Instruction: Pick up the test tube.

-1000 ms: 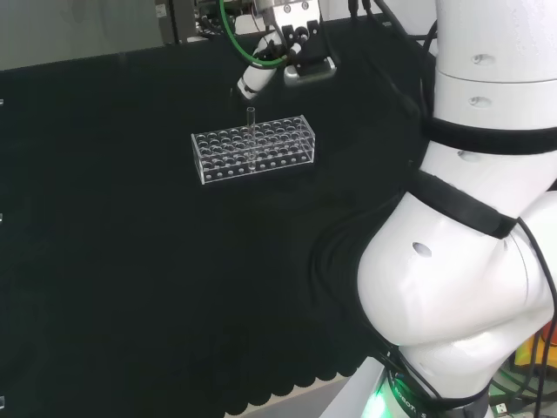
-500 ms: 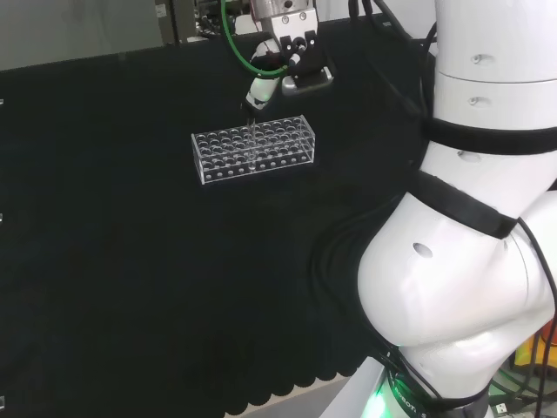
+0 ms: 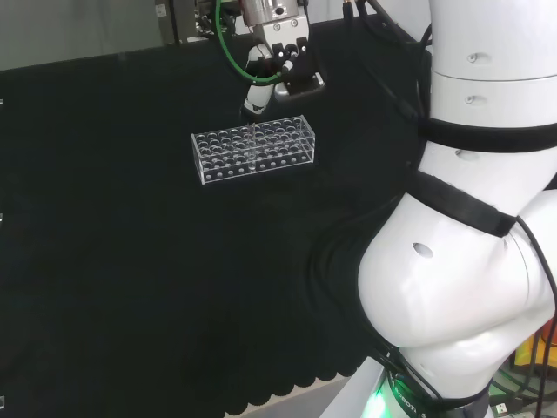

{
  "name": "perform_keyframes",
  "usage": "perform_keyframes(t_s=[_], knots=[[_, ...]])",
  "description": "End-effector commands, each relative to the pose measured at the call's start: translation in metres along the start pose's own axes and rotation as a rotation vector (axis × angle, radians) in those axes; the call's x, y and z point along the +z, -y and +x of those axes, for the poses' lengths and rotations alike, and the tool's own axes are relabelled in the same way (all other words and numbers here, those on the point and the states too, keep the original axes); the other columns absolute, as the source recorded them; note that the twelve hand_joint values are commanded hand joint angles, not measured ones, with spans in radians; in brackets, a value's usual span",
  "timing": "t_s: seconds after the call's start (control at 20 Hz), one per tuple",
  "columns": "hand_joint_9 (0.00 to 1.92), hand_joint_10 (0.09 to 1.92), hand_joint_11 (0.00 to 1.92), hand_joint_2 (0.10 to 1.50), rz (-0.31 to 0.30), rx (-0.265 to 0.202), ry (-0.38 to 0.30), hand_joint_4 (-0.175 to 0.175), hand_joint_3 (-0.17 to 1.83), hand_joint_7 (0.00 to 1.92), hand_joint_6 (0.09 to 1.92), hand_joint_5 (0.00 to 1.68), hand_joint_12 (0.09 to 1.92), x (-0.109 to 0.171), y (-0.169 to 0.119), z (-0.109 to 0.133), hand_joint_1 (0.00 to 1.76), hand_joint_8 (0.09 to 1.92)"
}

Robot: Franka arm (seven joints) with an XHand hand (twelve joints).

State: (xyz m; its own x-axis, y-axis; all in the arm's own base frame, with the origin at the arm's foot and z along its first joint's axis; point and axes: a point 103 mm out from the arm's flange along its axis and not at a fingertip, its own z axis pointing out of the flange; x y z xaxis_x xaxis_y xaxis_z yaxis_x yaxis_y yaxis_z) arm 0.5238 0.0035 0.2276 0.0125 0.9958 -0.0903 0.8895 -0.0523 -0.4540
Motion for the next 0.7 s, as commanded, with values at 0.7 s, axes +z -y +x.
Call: perform_keyframes(t_s=[0.7], knots=[[0.53, 0.82, 0.08, 0.64, 0.046, -0.025, 0.070, -0.029, 0.51, 0.71, 0.71, 0.59, 1.61, 0.019, -0.016, 0.017, 0.88, 0.89]])
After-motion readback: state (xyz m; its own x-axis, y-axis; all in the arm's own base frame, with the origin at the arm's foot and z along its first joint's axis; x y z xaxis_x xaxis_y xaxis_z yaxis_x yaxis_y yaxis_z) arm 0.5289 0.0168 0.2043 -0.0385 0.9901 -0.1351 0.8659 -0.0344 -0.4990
